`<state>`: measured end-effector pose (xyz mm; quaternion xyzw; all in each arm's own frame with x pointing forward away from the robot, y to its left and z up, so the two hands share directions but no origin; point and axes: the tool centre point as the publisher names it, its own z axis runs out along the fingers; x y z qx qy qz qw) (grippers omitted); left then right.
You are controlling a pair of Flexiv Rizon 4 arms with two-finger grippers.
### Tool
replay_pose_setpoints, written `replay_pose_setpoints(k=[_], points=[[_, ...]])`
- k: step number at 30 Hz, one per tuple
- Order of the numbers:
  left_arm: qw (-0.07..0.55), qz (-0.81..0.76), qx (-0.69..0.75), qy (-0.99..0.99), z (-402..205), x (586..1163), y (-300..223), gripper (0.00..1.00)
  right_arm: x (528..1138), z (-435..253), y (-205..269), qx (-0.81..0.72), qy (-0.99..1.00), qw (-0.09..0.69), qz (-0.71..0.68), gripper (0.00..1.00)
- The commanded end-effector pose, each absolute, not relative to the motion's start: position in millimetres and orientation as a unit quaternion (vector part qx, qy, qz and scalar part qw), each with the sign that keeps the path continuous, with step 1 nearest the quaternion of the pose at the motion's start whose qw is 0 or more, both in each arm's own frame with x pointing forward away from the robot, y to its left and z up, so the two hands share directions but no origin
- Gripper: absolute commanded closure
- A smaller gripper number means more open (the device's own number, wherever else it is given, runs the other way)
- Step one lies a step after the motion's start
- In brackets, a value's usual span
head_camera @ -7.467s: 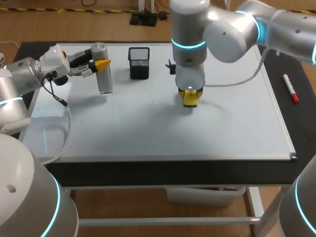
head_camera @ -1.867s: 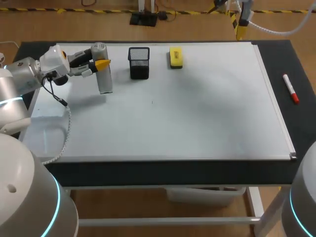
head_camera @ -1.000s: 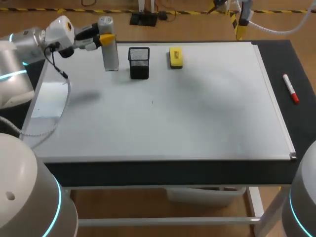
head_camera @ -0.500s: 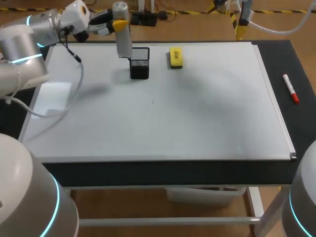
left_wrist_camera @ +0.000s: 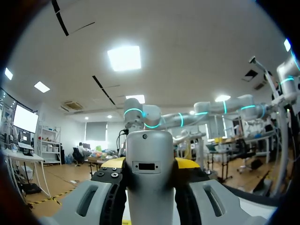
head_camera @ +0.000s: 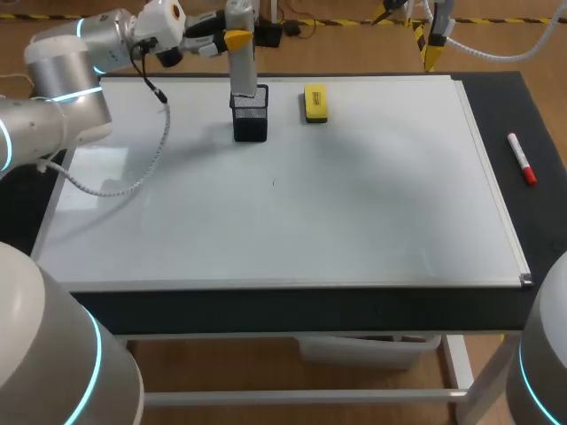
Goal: Pick up the inspection probe, press it on each red-marked spot on the whiteboard one by one, put down the probe, pick up the eraser, and wipe off all the red marks.
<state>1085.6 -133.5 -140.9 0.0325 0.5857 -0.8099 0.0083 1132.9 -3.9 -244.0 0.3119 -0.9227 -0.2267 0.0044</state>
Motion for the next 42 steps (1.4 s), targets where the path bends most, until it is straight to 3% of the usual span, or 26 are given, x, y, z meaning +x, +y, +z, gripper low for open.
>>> replay_pose_setpoints(k=[1, 42], points=[[-0.017, -0.815, 0.062, 0.576, -149.2, 1095.4, -138.3, 1.0, 1134.8, -242.9, -4.6, 0.313, -0.923, 0.007, -0.225, 0.0], [-0.008, -0.822, 0.014, 0.569, -191.8, 1117.2, -142.9, 1.0, 1134.8, -242.9, -4.6, 0.313, -0.923, 0.007, -0.225, 0.0]])
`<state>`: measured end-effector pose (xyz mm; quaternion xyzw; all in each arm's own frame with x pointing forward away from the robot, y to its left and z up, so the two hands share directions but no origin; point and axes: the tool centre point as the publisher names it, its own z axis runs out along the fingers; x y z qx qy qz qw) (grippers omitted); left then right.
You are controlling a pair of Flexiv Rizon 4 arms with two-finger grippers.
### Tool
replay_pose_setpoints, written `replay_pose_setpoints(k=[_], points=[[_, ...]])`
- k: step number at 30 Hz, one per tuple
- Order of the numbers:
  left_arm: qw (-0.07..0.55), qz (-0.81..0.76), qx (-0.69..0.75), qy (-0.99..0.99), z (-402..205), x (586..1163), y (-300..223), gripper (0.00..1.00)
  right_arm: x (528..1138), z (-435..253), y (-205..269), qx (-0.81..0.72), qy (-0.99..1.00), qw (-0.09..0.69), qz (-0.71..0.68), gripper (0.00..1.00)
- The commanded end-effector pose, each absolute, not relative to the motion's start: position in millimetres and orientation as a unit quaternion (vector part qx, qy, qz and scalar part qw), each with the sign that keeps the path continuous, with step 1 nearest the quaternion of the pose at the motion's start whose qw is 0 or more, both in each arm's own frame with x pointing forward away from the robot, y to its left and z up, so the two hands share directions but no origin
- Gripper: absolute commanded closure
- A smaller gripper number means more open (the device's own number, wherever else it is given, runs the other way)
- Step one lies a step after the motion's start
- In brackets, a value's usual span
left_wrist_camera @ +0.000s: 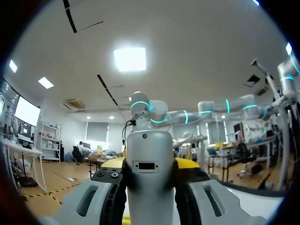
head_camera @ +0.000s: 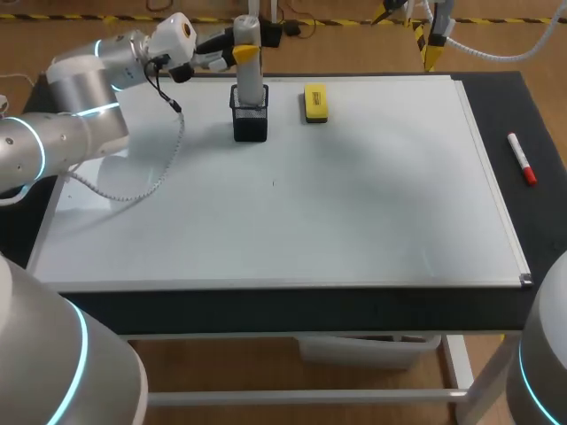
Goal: Pick up the inspection probe, press it on each red-marked spot on the whiteboard one by one, put down the probe, pick up the eraser, and wipe off all the red marks.
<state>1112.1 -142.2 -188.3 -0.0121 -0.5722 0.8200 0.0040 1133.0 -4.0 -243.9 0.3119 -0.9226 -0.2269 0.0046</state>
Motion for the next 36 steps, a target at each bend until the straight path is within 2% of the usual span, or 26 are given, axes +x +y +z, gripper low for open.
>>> replay_pose_setpoints(k=[1, 36], points=[[0.008, 0.822, -0.013, -0.57, -193.1, 1117.2, -142.9, 1.0, 1134.8, -242.9, -4.6, 0.313, -0.923, 0.007, -0.225, 0.0], [0.016, 0.82, 0.003, -0.573, -236.5, 1122.0, -141.2, 1.0, 1134.8, -242.9, -4.6, 0.313, -0.923, 0.007, -0.225, 0.0]])
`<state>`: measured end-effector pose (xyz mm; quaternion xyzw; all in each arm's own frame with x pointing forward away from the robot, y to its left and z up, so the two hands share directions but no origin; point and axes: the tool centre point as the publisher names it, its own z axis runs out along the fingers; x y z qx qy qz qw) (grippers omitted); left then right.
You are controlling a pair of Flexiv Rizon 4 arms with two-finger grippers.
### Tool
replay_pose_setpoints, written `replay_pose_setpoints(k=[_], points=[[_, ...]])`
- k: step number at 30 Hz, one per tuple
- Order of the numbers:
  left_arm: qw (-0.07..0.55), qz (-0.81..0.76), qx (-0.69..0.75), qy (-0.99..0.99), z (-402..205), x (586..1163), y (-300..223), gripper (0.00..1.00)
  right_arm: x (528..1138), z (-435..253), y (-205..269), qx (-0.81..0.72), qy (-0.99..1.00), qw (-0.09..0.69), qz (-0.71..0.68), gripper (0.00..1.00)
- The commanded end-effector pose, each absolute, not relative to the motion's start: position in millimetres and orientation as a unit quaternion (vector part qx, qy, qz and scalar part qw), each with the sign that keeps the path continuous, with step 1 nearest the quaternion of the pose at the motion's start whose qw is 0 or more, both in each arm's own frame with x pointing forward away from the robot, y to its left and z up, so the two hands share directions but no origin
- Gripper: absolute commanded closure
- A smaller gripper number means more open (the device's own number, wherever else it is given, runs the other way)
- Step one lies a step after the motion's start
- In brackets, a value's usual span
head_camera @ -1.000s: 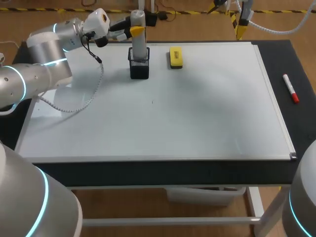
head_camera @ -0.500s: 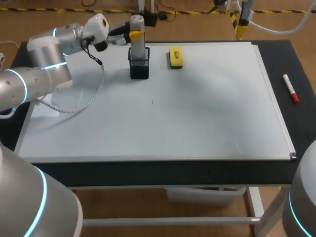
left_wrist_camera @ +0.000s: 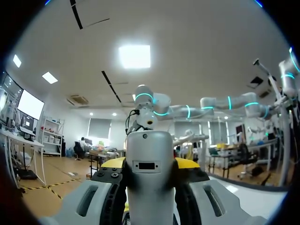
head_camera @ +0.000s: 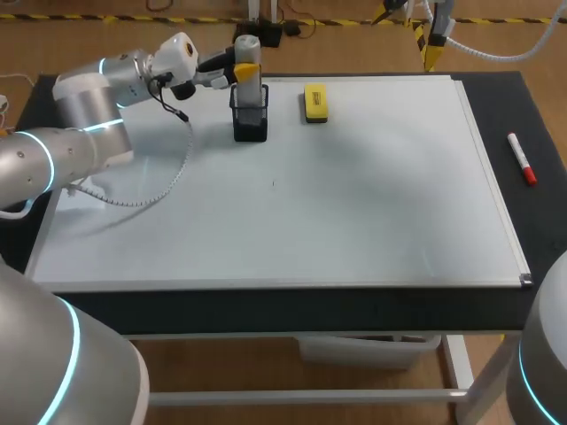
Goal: Pick up the inspection probe, press it on each red-marked spot on the whiteboard one by one, put down the probe, pick up the eraser, and wipe off all the red marks.
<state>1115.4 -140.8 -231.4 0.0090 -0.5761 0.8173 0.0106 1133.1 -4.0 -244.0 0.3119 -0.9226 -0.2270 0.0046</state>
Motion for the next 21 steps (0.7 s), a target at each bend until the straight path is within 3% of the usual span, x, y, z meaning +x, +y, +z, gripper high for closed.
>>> replay_pose_setpoints(k=[1, 21], points=[[0.019, 0.82, -0.001, -0.573, -237.3, 1122.2, -141.2, 1.0, 1134.8, -242.9, -4.6, 0.313, -0.923, 0.007, -0.225, 0.0], [0.016, 0.82, -0.006, -0.572, -251.7, 1123.5, -137.5, 1.0, 1134.8, -242.9, -4.6, 0.313, -0.923, 0.007, -0.225, 0.0]])
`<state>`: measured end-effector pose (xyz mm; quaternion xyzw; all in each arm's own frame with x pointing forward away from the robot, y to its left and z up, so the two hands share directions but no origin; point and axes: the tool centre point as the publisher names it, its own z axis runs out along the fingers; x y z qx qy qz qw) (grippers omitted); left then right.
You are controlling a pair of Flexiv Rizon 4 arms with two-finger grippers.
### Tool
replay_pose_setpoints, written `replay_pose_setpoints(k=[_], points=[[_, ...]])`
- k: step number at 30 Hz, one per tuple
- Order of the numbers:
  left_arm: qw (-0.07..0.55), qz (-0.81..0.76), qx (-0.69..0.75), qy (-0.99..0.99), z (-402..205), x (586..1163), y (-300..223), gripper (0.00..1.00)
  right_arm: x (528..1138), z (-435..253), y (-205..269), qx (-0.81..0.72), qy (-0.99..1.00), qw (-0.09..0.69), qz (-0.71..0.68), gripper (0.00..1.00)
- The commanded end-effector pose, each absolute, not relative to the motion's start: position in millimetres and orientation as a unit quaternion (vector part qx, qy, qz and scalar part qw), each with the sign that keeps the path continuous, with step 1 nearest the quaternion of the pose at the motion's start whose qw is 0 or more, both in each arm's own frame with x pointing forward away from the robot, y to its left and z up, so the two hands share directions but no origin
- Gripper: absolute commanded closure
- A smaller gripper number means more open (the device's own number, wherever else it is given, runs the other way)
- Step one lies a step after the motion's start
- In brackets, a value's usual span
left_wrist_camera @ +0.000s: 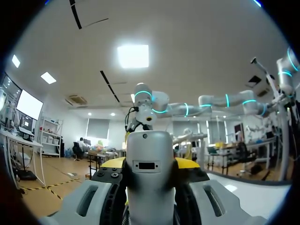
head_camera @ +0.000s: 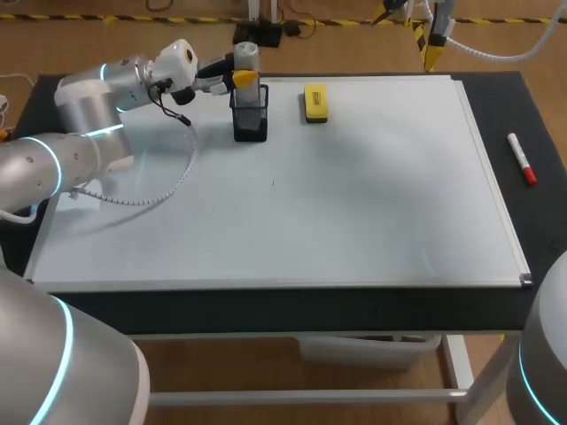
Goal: Pick up the inspection probe, press it on each red-marked spot on the whiteboard one by one, put down the probe, pick up the eraser, and wipe off all the red marks.
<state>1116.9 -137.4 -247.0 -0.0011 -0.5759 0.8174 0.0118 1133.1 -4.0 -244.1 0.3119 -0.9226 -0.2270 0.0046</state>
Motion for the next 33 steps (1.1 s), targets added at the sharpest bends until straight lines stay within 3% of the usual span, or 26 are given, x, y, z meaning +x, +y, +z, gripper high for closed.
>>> replay_pose_setpoints(k=[1, 23, 24, 26, 27, 33], points=[[0.017, 0.82, -0.006, -0.572, -252.3, 1123.7, -137.5, 1.0, 1134.8, -242.9, -4.6, 0.313, -0.923, 0.007, -0.225, 0.0], [0.018, 0.819, 0.005, -0.573, -261.4, 1126.4, -141.1, 1.0, 1134.8, -242.9, -4.6, 0.313, -0.923, 0.007, -0.225, 0.0], [0.018, 0.819, 0.005, -0.574, -261.7, 1126.6, -141.4, 0.95, 1134.8, -242.9, -4.6, 0.313, -0.923, 0.007, -0.225, 0.0], [0.019, 0.818, 0.005, -0.575, -261.9, 1126.5, -142.2, 0.66, 1134.8, -242.9, -4.6, 0.313, -0.923, 0.007, -0.225, 0.0], [0.016, 0.815, 0.007, -0.579, -261.8, 1126.1, -142.5, 0.0, 1134.8, -242.9, -4.6, 0.313, -0.923, 0.007, -0.225, 0.0], [0.011, 0.813, 0.007, -0.583, -257.8, 1124.8, -141.0, 0.0, 1134.8, -242.9, -4.6, 0.313, -0.923, 0.007, -0.225, 0.0]])
